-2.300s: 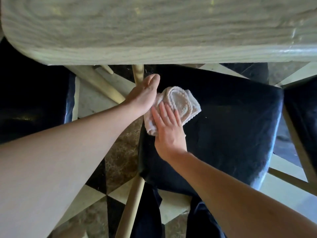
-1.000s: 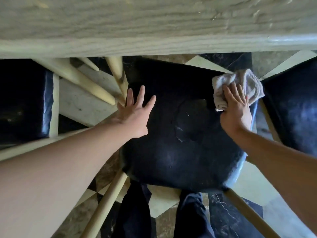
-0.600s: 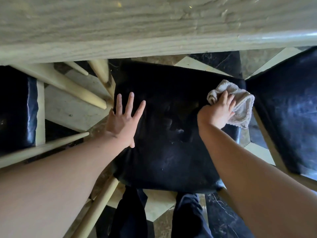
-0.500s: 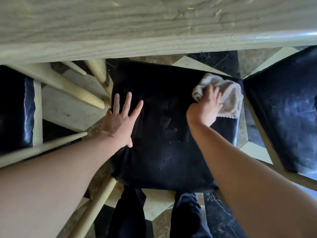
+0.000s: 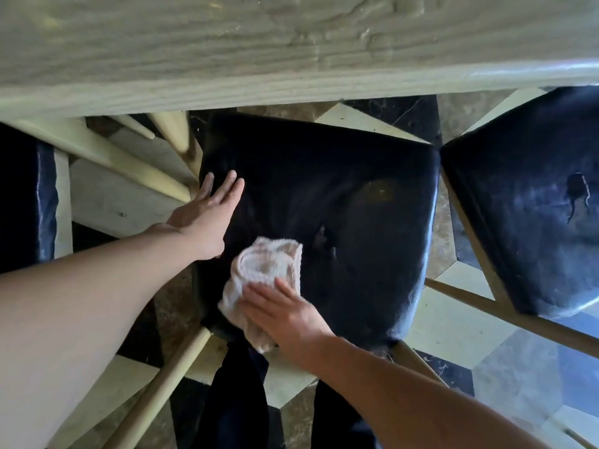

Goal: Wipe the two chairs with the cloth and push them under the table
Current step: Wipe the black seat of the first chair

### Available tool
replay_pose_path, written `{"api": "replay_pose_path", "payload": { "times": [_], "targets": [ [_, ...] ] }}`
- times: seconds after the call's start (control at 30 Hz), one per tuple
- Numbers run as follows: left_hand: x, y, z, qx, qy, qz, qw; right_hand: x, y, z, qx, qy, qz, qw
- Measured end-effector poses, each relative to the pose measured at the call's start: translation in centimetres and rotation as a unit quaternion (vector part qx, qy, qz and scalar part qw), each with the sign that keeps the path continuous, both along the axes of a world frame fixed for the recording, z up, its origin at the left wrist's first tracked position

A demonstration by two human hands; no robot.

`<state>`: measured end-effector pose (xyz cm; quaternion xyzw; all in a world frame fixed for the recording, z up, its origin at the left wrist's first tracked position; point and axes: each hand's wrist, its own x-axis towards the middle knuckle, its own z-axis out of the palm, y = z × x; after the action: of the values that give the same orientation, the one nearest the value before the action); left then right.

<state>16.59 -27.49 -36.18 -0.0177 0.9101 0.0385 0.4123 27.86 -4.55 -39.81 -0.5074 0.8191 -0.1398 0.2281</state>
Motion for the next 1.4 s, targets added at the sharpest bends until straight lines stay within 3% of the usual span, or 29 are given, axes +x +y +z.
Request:
{"api": "replay_pose_path", "payload": {
  "times": [0.1,0.23,0.53,0.7,0.87,0.93,1.03,1.1,1.17,1.2,1.23,1.3,1.4],
  "targets": [
    [-0.3,0.1,0.6,-0.013,-0.021,-0.014,1.0,0.8,3.4,-0.2,0.068,0.07,0.19,0.977],
    [-0.3,0.3,0.8,-0.017,-0.014,-0.018,1.0,-1.6,8.4,0.4,0.092,0.083,0.362,0.924],
    [0.2,1.3,0.8,-0.058,0.005,-0.01,0.998,-11.7,18.7,2.2,0.134,0.048,0.455,0.879],
    [0.5,1.4,0.4,-0.069,0.015,-0.008,0.997,-18.5,22.6,2.0,0.13,0.134,0.344,0.92],
    [0.4,1.3,-0.2,-0.068,0.021,-0.004,0.997,-24.3,22.5,1.9,0.179,0.154,0.233,0.943],
    [0.4,1.2,-0.4,-0.065,0.021,-0.001,0.998,-25.8,21.3,1.8,0.166,0.145,0.121,0.968],
    [0.5,0.9,-0.7,-0.032,0.028,0.011,0.999,-24.9,16.3,1.3,0.092,0.071,-0.155,0.981],
    [0.4,0.3,-0.9,0.026,0.05,0.042,0.998,-23.6,10.2,1.0,0.058,0.006,-0.399,0.915],
    [0.1,-0.2,-0.9,0.082,0.106,0.113,0.985,-23.4,3.5,1.4,0.026,-0.08,-0.613,0.785],
    [-0.3,-0.4,-0.7,0.095,0.127,0.167,0.973,-23.4,0.5,1.6,0.008,-0.106,-0.668,0.737],
    [-0.7,-0.5,-0.5,0.11,0.14,0.229,0.957,-23.2,-2.1,1.7,0.0,-0.11,-0.688,0.717],
    [-1.4,-0.6,-0.2,0.174,0.172,0.339,0.908,-21.4,-6.5,1.5,0.004,-0.085,-0.664,0.743],
    [-1.8,-0.9,-0.1,0.194,0.271,0.404,0.852,-15.4,-11.2,0.8,-0.002,-0.056,-0.522,0.851]
  ]
}}
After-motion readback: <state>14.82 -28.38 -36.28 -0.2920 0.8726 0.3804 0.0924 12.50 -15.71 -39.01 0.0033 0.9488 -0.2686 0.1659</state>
